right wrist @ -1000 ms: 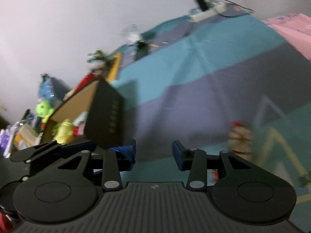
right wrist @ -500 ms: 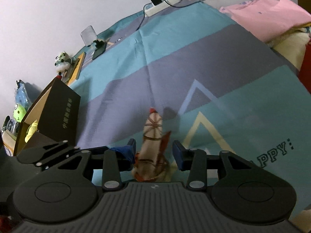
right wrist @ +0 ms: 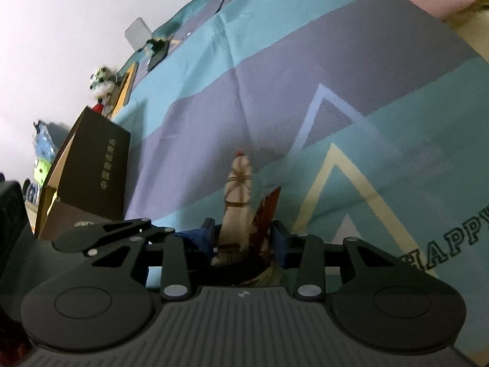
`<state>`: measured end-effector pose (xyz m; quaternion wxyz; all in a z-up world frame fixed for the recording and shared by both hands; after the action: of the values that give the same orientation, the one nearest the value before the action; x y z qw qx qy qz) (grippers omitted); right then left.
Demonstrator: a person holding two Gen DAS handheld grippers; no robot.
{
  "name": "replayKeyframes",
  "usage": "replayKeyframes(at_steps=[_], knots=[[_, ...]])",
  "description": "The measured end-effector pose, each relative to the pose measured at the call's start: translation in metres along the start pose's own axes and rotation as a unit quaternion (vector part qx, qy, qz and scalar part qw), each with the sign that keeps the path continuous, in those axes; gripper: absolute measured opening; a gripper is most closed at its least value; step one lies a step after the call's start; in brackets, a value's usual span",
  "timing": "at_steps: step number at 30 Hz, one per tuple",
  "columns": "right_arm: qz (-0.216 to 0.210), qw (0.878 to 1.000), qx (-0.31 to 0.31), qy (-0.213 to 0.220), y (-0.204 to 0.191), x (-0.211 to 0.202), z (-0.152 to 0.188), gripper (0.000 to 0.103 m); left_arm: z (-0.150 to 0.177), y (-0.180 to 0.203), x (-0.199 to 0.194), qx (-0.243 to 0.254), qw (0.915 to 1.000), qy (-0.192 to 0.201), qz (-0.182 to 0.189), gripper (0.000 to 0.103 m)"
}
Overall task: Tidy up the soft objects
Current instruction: 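Close the right gripper on the red-and-white patterned cloth and lift it, then carry the patterned cloth into the brown box and open the right gripper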
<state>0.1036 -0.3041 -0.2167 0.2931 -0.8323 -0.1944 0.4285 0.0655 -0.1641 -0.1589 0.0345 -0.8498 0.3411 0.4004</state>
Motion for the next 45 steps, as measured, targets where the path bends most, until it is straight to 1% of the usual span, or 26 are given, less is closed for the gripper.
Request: replayKeyframes(at_steps=[4, 8, 13, 17, 21, 26, 32, 35, 38, 43, 45], knots=[[-0.011, 1.0, -0.001, 0.001, -0.007, -0.001, -0.002, 0.02, -0.001, -0.01, -0.009, -0.017, 0.9998, 0.012, -0.005, 0.02], [-0.027, 1.0, -0.006, 0.006, -0.023, -0.003, -0.005, 0.019, -0.003, -0.019, -0.028, -0.021, 0.9991, 0.035, -0.012, 0.019], [-0.057, 0.998, -0.02, 0.019, -0.058, -0.006, -0.01, 0.019, -0.007, -0.034, -0.067, -0.023, 0.9964, 0.076, -0.031, 0.019], [-0.084, 0.995, -0.039, 0.031, -0.097, -0.005, -0.013, 0.019, -0.01, -0.052, -0.105, -0.032, 0.992, 0.111, -0.05, 0.019], [-0.121, 0.99, -0.065, 0.044, -0.142, -0.004, -0.018, 0.018, -0.014, -0.073, -0.151, -0.042, 0.9849, 0.152, -0.071, 0.018], [-0.17, 0.978, -0.106, 0.06, -0.205, 0.0, -0.021, 0.018, -0.017, -0.104, -0.208, -0.047, 0.9725, 0.202, -0.105, 0.017], [-0.216, 0.962, -0.154, 0.071, -0.276, 0.023, -0.017, 0.018, -0.011, -0.151, -0.266, -0.05, 0.9567, 0.239, -0.158, 0.017], [-0.227, 0.955, -0.174, 0.072, -0.304, 0.041, -0.013, 0.018, -0.006, -0.177, -0.283, -0.052, 0.9503, 0.247, -0.183, 0.017], [-0.227, 0.955, -0.183, 0.062, -0.326, 0.061, -0.006, 0.019, 0.002, -0.207, -0.291, -0.064, 0.9471, 0.244, -0.199, 0.017], [-0.205, 0.958, -0.199, 0.038, -0.347, 0.098, 0.008, 0.019, 0.02, -0.25, -0.289, -0.083, 0.947, 0.219, -0.22, 0.02], [-0.188, 0.96, -0.204, 0.029, -0.349, 0.111, 0.015, 0.019, 0.027, -0.265, -0.282, -0.093, 0.9489, 0.205, -0.221, 0.021]])
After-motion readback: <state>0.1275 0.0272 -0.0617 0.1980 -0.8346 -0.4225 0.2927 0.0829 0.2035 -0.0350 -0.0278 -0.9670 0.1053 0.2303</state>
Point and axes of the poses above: each gripper's, at about its wrist camera, not at the fingertips, and x roughly the way its jaws point, y to its right, z to its underside, the point moved 5 cm from there along x, roughly the way its jaws point, and after that the axes turned 12 degrees about y, right-handed, at the moved point
